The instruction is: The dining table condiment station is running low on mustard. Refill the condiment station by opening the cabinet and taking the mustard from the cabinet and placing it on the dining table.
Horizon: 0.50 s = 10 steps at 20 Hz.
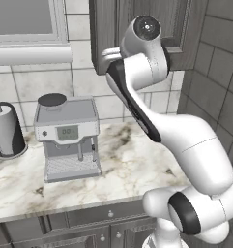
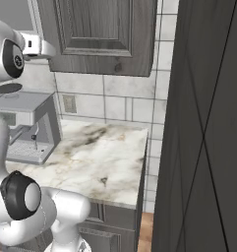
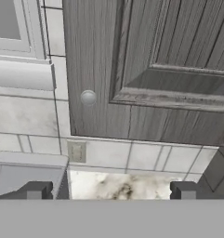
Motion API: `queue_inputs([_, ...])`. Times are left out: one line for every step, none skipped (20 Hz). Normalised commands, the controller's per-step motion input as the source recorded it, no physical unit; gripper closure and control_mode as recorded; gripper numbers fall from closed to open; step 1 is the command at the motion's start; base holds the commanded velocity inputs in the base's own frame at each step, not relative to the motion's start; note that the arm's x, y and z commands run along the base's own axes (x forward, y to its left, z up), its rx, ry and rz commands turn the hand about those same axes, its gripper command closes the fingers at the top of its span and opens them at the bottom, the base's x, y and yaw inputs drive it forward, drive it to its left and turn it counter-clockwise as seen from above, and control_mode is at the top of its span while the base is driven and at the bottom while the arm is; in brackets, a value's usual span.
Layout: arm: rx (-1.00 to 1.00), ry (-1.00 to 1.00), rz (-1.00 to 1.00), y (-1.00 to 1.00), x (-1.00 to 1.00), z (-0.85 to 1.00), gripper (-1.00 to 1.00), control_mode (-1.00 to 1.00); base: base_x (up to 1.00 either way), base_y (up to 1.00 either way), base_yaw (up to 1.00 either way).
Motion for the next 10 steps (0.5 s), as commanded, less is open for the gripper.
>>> queue_inputs([0.00,-0.07,0.00,0.16,0.32,-0.02,-1.00,-1.00,0.00,0.00,0.00])
queue_inputs([0.00,-0.06,0.00,0.18,0.34,0.00,-1.00,-1.00,0.00,0.00,0.00])
queue_inputs([0.00,-0.04,0.00,0.19,0.35,0.00,-1.00,-1.00,0.00,0.00,0.00])
queue_inputs([0.00,-0.04,0.00,0.19,0.35,0.00,-1.00,-1.00,0.00,0.00,0.00])
queue_inputs([0.00,-0.03,0.00,0.18,0.36,0.00,-1.00,-1.00,0.00,0.00,0.00])
queue_inputs([0.00,-0.01,0.00,0.16,0.36,0.00,-1.00,-1.00,0.00,0.00,0.00])
queue_inputs([0.00,-0.01,0.00,0.12,0.36,0.00,-1.00,-1.00,0.00,0.00,0.00])
queue_inputs([0.00,-0.01,0.00,0.09,0.36,0.00,-1.00,-1.00,0.00,0.00,0.00])
queue_inputs([0.00,-0.01,0.00,0.06,0.35,0.00,-1.00,-1.00,0.00,0.00,0.00])
queue_inputs([0.00,-0.01,0.00,0.02,0.34,0.00,-1.00,-1.00,0.00,0.00,0.00])
